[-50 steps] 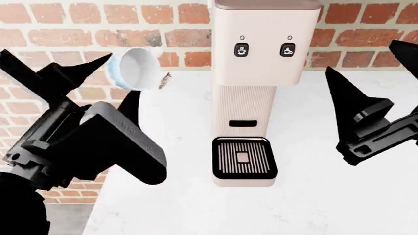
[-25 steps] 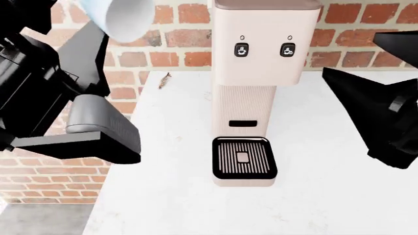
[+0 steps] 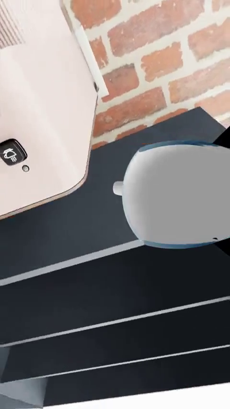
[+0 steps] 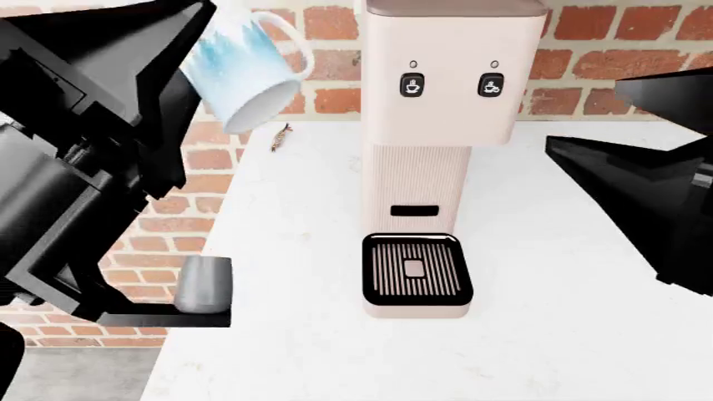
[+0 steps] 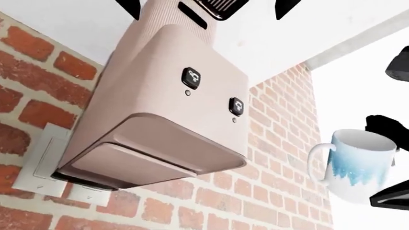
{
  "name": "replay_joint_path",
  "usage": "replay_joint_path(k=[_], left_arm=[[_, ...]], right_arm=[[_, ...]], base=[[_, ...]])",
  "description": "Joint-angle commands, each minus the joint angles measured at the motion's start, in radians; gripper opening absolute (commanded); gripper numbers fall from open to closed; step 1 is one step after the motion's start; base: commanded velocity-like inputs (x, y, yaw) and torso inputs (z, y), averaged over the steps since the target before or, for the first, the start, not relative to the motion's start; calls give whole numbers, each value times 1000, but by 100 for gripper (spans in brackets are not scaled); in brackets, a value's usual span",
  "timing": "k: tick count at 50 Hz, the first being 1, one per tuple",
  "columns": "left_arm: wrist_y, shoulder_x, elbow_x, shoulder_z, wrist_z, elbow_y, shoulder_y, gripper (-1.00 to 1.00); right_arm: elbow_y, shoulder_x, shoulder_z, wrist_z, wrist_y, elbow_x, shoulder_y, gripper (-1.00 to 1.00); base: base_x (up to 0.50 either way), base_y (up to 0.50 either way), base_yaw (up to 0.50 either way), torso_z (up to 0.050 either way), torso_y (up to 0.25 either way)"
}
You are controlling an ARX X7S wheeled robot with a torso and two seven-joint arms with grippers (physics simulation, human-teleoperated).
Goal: A wet mug is on the counter and needs to be dried. Pick it up and place it upside down in the open cabinet.
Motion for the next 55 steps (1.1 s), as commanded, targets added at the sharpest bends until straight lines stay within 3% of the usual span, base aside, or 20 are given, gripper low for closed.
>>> replay_joint_path(k=[1, 10, 29, 55], left_arm=[[112, -12, 164, -30, 21, -54, 52, -100], [199, -15, 182, -33, -1, -69, 7, -100], [171, 69, 187, -55, -26, -53, 9, -100], [250, 77, 293, -33, -93, -49, 22, -100]], right_arm=[[73, -5, -82, -24, 54, 48, 82, 100], [134, -8, -127, -63, 97, 74, 141, 100], [288, -147, -258, -108, 93, 89, 280, 100], [339, -264, -375, -180, 95, 149, 384, 100]], base=[[0, 0, 0, 0, 0], [0, 0, 0, 0, 0], [0, 0, 0, 0, 0], [0, 0, 0, 0, 0]])
